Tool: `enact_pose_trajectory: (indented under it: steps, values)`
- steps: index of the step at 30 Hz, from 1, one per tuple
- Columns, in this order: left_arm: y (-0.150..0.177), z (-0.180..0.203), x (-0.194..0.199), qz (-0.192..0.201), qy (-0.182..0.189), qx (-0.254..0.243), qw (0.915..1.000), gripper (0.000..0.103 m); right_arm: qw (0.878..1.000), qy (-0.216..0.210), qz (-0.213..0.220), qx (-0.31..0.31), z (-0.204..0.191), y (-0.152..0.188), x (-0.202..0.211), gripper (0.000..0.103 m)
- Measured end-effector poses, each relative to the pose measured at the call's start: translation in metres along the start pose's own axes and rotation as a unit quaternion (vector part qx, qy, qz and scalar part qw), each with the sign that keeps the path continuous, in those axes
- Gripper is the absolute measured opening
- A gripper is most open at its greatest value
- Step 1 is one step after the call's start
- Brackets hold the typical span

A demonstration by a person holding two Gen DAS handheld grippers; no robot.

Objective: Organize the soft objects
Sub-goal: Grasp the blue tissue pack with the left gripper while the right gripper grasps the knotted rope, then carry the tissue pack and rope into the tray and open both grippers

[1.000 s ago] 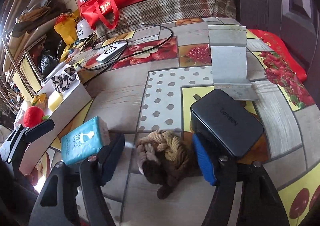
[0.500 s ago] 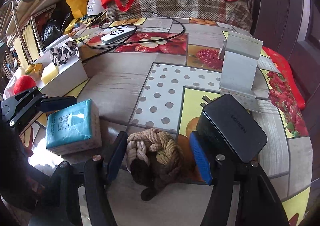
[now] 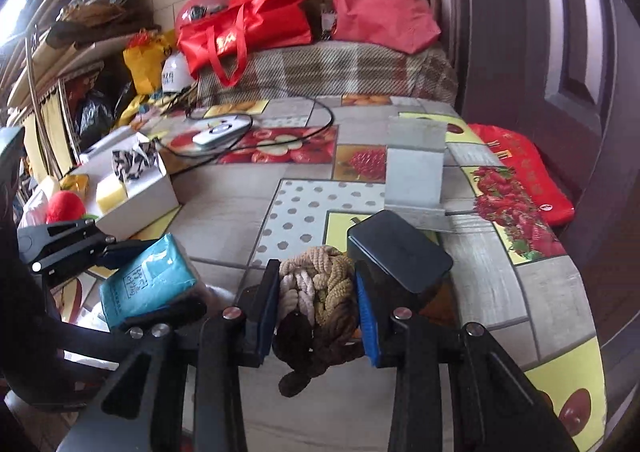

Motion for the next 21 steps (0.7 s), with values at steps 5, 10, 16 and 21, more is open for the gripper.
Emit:
enact_pose_trajectory:
  steps: [5,10,16,21]
  values:
    - [0.0,-0.006,0.034,0.064,-0.049,0.033,0.9962,0.049,0.997,0.021,0.066,-0.033,0.001,0.002,0.035,0.035]
    - [0.006,-0.008,0.061,0.103,-0.075,0.05,0.9907,0.049,0.994,0.033,0.104,-0.029,-0.017,0.01,0.062,0.035]
    - [0.017,-0.011,0.081,0.111,-0.08,0.063,0.9886,0.05,0.991,0.024,0.13,0.001,-0.052,0.018,0.084,0.035]
    - [0.029,-0.021,0.099,0.109,-0.087,0.087,0.9864,0.05,0.99,0.009,0.137,0.015,-0.075,0.022,0.09,0.035]
Point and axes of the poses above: each gripper's, at about its wrist camera, not at the fingertips, and x roughly against the way its jaws point, z to its right, y to its underside, the point moved 4 cm from there along -x, roughly the way its jaws point, and after that the axes turned 5 degrees about z, right-handed, at the moved point
